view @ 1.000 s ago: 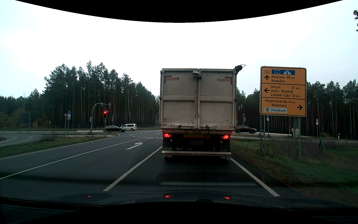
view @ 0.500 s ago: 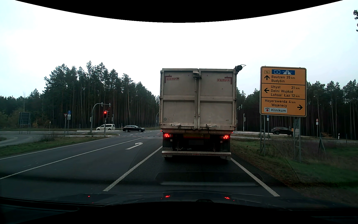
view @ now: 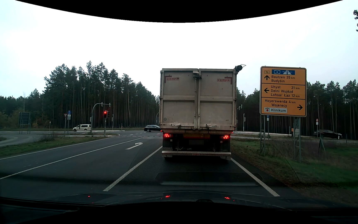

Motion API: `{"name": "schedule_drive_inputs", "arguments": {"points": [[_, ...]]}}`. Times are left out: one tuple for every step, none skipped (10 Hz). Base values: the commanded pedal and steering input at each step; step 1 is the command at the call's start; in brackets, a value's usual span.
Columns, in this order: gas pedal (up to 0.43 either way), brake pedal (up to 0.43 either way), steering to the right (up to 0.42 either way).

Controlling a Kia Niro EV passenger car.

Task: Follow the waypoints while adhering to traffic rules and regulations

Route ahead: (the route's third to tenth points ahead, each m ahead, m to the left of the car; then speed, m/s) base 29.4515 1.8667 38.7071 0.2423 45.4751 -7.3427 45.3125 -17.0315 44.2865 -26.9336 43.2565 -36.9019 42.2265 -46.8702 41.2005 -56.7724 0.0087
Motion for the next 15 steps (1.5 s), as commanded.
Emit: {"name": "schedule_drive_inputs", "arguments": {"points": [[0.0,0.354,0.002],[0.0,0.354,0.002],[0.0,0.354,0.002],[0.0,0.354,0.002],[0.0,0.354,0.002],[0.0,0.354,0.002],[0.0,0.354,0.002],[0.0,0.354,0.002],[0.0,0.354,0.002],[0.0,0.354,0.002],[0.0,0.354,0.002],[0.0,0.36,0.002],[0.0,0.354,0.002],[0.0,0.354,0.002],[0.0,0.354,0.002]]}}
